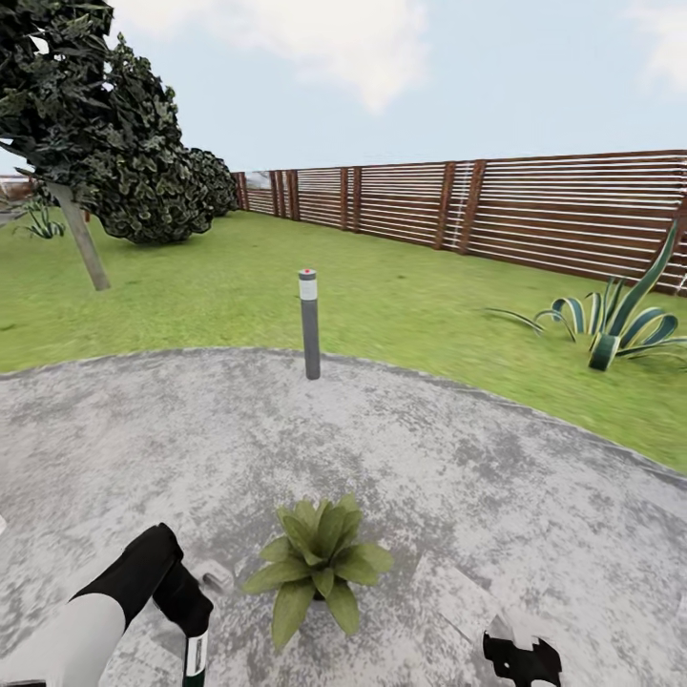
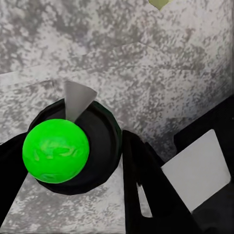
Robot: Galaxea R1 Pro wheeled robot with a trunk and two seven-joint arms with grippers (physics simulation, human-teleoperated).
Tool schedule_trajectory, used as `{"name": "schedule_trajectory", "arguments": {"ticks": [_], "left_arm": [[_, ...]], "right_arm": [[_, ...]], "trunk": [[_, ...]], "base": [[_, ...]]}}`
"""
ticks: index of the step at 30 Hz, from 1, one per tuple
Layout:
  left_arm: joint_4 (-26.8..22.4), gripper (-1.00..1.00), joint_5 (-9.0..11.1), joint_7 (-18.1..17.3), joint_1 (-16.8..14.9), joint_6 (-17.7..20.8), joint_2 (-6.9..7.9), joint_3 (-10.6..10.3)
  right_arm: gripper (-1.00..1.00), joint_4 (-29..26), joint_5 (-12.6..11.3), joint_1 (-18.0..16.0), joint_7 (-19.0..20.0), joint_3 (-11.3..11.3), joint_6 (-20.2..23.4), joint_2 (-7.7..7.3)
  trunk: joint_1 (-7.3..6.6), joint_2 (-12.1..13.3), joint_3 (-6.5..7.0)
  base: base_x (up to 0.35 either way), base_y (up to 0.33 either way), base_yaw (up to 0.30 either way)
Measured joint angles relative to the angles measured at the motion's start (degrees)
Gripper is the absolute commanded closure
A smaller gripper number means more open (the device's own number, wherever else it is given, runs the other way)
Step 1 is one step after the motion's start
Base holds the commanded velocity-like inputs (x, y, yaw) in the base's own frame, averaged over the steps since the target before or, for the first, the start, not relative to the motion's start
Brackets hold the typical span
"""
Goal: Pick up the pesticide atomizer in the garden and spray insectifuge to fully cover both potted plants in the garden.
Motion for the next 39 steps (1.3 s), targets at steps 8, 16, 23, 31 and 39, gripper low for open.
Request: {"name": "schedule_trajectory", "arguments": {"ticks": [8, 16, 23, 31, 39], "left_arm": [[0.2, 1.0, -2.5, -0.3, 0.6, 0.2, 0.02, 0.0], [0.2, 1.0, -3.4, 0.1, 0.8, 2.7, 0.9, 0.0], [-0.1, 1.0, -7.4, 0.9, 1.0, 2.7, 0.28, 0.1], [0.2, 1.0, -7.4, 5.1, 0.9, 2.6, -0.01, 0.6], [-0.9, 1.0, -7.4, 5.2, -0.3, 2.6, -1.71, 0.3]], "right_arm": [[-1.0, 0.0, 0.0, 0.0, -0.1, 0.0, 0.0, 0.04], [-1.0, -0.1, 0.0, 0.0, -0.1, -0.1, 0.1, 0.06], [-1.0, -0.1, 0.0, 0.0, -0.2, -0.1, -0.1, -0.14], [-1.0, -0.1, 0.0, 0.0, -0.2, -0.1, -0.1, -0.47], [-1.0, -0.1, 0.0, 0.0, -0.2, -0.1, -0.1, -0.47]], "trunk": [[-0.01, 0.0, 0.0], [0.0, 0.0, -0.36], [0.0, 0.0, -0.61], [0.0, 0.0, -1.32], [0.0, 0.0, -1.86]], "base": [[0.025, 0.003, -0.166], [0.126, 0.168, -0.001], [0.004, 0.008, 0.0], [0.0, 0.0, 0.0], [0.0, 0.0, 0.0]]}}
